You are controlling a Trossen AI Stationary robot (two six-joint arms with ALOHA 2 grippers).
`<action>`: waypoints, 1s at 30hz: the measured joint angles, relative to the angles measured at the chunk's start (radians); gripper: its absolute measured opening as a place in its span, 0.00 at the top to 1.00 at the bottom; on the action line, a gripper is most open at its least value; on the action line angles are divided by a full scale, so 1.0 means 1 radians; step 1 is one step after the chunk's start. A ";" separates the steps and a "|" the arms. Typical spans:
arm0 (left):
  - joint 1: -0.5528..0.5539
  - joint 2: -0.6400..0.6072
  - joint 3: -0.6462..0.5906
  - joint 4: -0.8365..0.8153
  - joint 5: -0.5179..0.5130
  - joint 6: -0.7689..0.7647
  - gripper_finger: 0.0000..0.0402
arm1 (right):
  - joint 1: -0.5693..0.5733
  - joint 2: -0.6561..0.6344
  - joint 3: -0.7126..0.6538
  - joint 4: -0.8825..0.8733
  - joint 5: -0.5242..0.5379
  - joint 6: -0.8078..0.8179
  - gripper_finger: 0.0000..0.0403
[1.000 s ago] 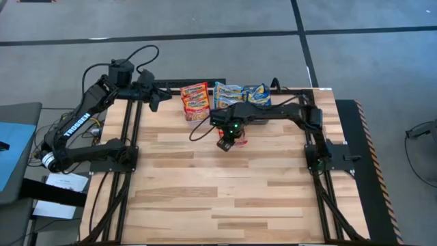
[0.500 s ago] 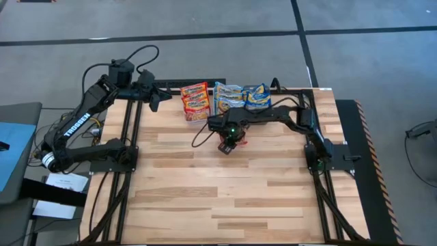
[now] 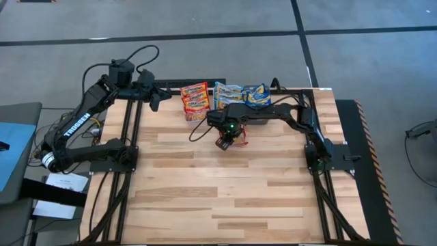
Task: Sort Maruchan noodles
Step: Put the red noodle pack into the transparent bin
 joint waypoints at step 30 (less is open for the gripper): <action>0.000 0.000 0.000 -0.076 -0.052 0.060 0.70 | -0.012 -0.004 -0.108 0.118 -0.008 0.115 0.97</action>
